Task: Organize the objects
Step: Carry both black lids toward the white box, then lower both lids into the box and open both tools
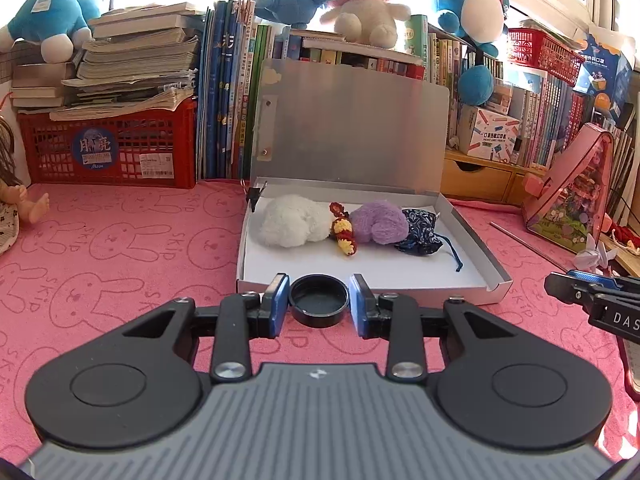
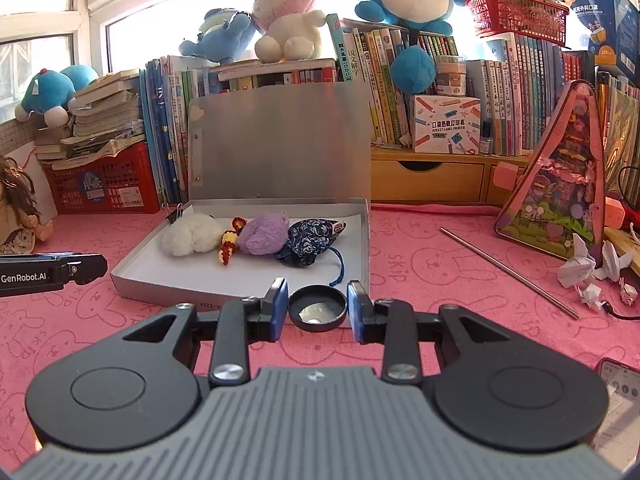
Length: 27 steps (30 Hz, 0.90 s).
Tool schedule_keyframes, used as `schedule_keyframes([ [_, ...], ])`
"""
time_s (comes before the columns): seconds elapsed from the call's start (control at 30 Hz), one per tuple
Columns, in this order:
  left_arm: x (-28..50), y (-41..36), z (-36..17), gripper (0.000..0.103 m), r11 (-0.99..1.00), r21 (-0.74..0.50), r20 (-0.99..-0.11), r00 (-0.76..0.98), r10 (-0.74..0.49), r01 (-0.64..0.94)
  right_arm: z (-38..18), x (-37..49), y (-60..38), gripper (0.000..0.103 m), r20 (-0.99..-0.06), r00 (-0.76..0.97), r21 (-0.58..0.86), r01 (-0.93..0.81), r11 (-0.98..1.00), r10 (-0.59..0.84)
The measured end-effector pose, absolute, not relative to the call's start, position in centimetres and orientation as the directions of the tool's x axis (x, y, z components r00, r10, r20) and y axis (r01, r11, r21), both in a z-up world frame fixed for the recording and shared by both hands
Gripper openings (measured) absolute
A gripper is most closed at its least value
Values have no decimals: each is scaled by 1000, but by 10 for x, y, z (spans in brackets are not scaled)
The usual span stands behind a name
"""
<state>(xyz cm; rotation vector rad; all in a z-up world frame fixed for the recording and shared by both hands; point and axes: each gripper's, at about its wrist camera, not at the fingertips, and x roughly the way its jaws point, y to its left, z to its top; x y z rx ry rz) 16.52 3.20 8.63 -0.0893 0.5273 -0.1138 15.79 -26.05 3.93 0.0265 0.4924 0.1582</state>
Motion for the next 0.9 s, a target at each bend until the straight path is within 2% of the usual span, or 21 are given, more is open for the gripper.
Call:
schedule_keyframes([
  [0.53,252,29,92,38,983,-156,-514,842,-163,96,53,251,-263,37,-545,806,181,-156,971,231],
  [0.9,305,16,58,38,997,-76,-602,797,-58,15,10,296,-251,37,-625,744,233,-113,966,238],
])
